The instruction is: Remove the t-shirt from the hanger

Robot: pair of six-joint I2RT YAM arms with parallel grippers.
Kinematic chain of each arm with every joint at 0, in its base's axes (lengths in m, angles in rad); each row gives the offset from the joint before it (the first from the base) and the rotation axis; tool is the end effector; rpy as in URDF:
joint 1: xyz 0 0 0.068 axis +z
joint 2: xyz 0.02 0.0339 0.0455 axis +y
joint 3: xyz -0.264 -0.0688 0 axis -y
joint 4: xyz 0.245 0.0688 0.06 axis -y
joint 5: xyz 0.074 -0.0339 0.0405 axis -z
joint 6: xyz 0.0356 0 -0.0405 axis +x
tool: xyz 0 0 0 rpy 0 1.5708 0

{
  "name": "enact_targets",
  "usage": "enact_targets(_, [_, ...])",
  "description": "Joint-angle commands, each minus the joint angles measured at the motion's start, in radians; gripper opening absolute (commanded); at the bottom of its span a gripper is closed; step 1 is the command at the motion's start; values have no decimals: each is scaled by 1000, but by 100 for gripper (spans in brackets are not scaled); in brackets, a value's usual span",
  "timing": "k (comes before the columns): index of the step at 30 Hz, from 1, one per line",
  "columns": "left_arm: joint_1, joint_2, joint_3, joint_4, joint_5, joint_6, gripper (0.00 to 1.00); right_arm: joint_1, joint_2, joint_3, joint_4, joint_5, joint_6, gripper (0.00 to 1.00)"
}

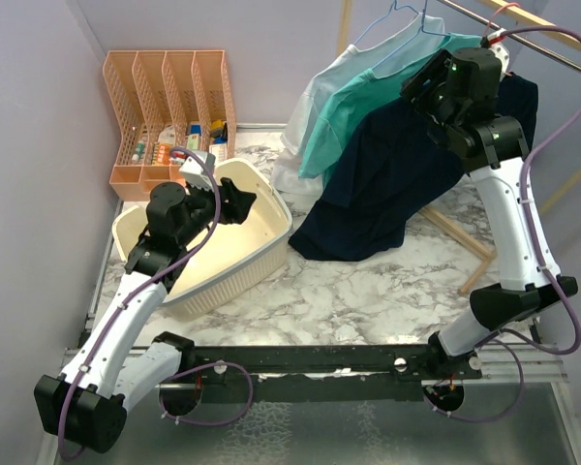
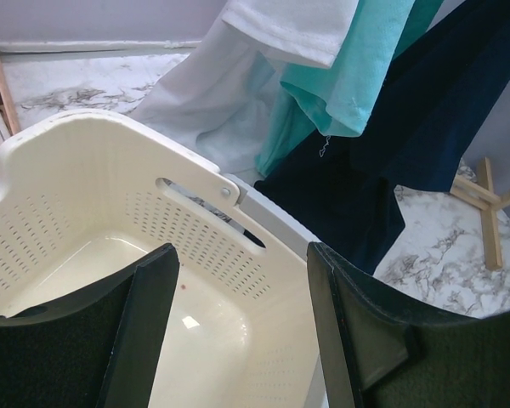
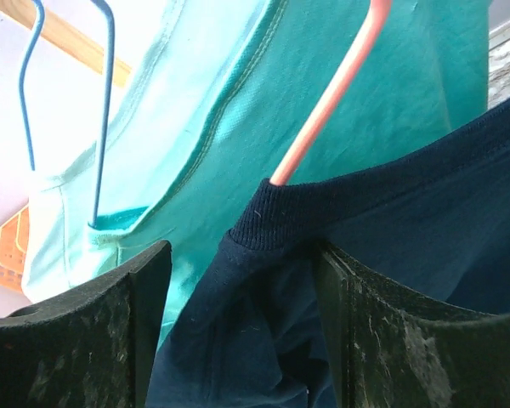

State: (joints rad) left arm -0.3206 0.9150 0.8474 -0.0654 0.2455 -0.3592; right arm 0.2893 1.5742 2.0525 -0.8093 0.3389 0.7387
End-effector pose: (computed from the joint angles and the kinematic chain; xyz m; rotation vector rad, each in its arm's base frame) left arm 0.2014 -0.0760 0.3517 0.1544 1.7451 -0.7108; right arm 0.3029 0.0778 0.5086 0.6448 1.7874 0.3809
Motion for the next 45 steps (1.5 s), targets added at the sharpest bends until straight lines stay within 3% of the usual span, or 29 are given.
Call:
enact_targets(1, [5,-4,-10,35,26,-12,65,11,12,61,-91,125,-28,66])
enact_targets(8, [5,16,-12,45,61,-28,65,10,-149,-192,-76,254,-156,66])
enact_targets(12, [6,26,-12,47,72,-36,65,11,-201,-246,-146,339,-166,66])
enact_targets(18, [6,31,-14,51,72,-38,64,11,-358,-358,-130,342,-214,63])
enact_targets(23, [5,34,-15,50,74,-41,64,11,-393,-399,-138,351,-231,50])
enact_targets(31, [6,35,-13,47,77,-38,59,11,-401,-390,-67,292,-275,2])
enact_targets(37, [6,29,-10,43,76,-23,52,11,-411,-344,43,309,-380,1])
enact_targets(45, [6,18,-5,37,73,-10,51,11,-380,-193,128,283,-508,1])
